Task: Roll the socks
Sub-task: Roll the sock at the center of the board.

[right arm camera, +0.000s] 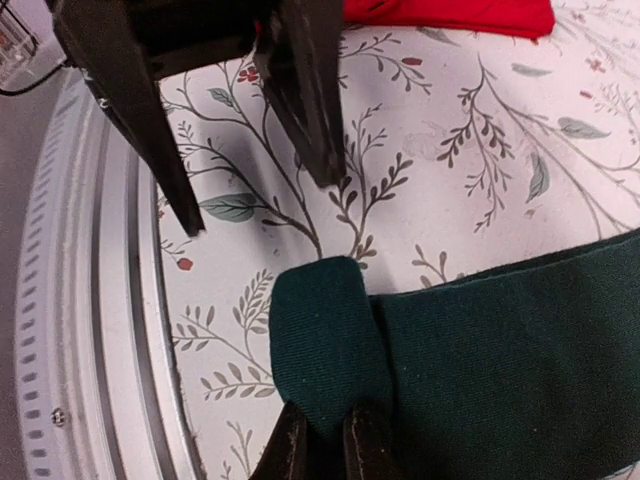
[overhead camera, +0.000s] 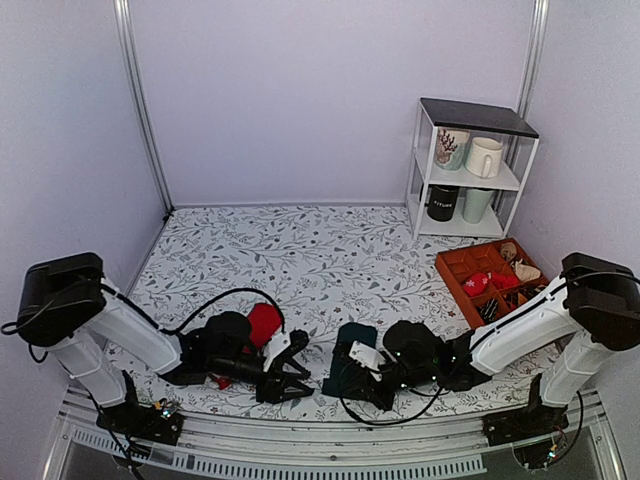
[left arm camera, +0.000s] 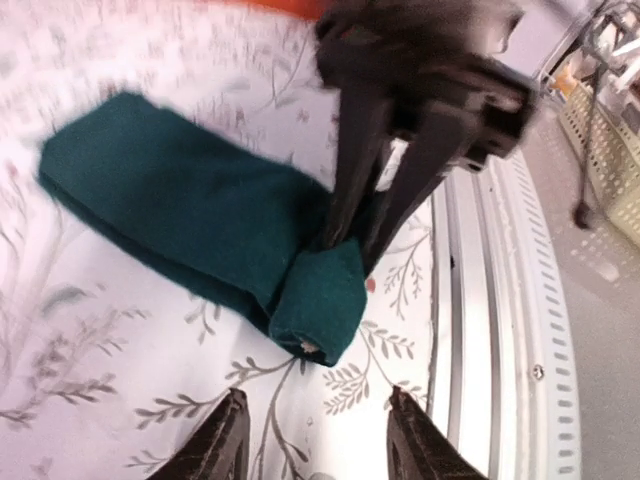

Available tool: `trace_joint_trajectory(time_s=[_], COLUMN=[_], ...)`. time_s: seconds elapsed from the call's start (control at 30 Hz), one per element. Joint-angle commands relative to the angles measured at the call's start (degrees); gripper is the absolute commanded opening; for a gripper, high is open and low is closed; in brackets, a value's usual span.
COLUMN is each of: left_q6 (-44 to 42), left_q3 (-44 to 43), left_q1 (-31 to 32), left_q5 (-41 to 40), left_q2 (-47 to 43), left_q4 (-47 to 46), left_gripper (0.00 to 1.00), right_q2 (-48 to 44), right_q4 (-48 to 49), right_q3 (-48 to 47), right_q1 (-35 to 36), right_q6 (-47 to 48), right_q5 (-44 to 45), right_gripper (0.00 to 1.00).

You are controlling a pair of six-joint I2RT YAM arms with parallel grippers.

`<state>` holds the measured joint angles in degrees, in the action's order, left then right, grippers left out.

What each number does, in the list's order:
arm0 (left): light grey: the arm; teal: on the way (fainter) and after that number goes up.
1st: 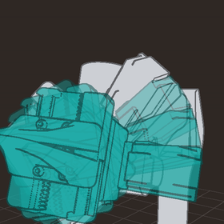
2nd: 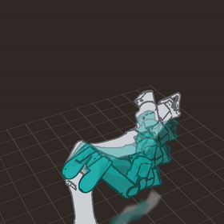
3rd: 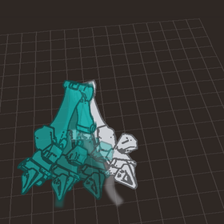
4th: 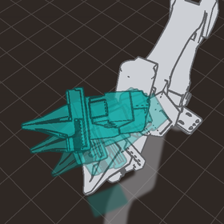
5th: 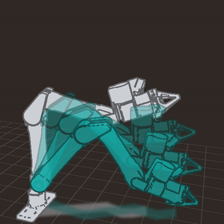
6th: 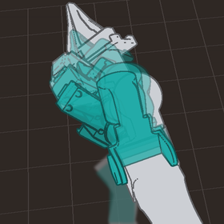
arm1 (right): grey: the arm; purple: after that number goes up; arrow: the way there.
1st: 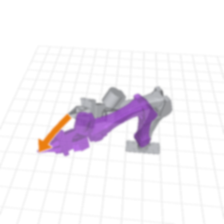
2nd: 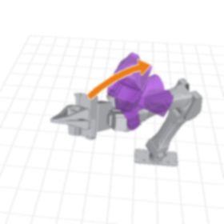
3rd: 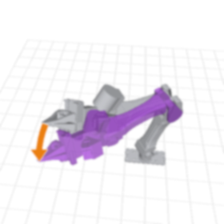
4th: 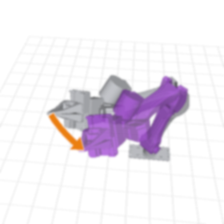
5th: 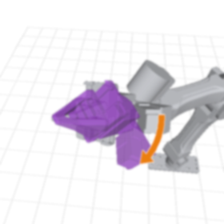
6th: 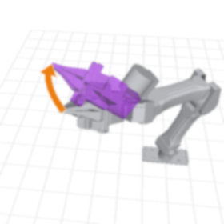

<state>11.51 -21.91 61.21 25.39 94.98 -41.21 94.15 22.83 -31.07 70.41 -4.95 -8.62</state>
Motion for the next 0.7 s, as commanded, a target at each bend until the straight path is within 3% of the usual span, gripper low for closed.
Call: trace_joint_trajectory(time_s=[0.0,0.2,0.43,0.67], left_q6=[-12.7,-18.7,-17.3,-16.5], left_q3=[4.0,0.2,-3.0,-2.8], left_q1=[3.1,3.5,5.1,7.8], left_q5=[-10.7,-6.3,-0.9,-0.4], left_q2=[-6.5,-1.3,9.7,10.3], left_q4=[-10.3,-13.0,-17.2,-17.0], left_gripper=[0.48,0.49,0.49,0.48], right_q2=[2.7,8.6,9.5,9.0], right_q4=[-11.0,-13.1,-12.9,-13.3], right_q3=[0.2,-1.3,-1.4,-1.0], right_q1=[-4.9,-8.5,-10.0,-11.9], right_q6=[-8.2,-13.4,-16.5,-18.6], right_q5=[-20.2,-28.0,-28.2,-28.5], right_gripper=[0.04,0.04,0.04,0.04])
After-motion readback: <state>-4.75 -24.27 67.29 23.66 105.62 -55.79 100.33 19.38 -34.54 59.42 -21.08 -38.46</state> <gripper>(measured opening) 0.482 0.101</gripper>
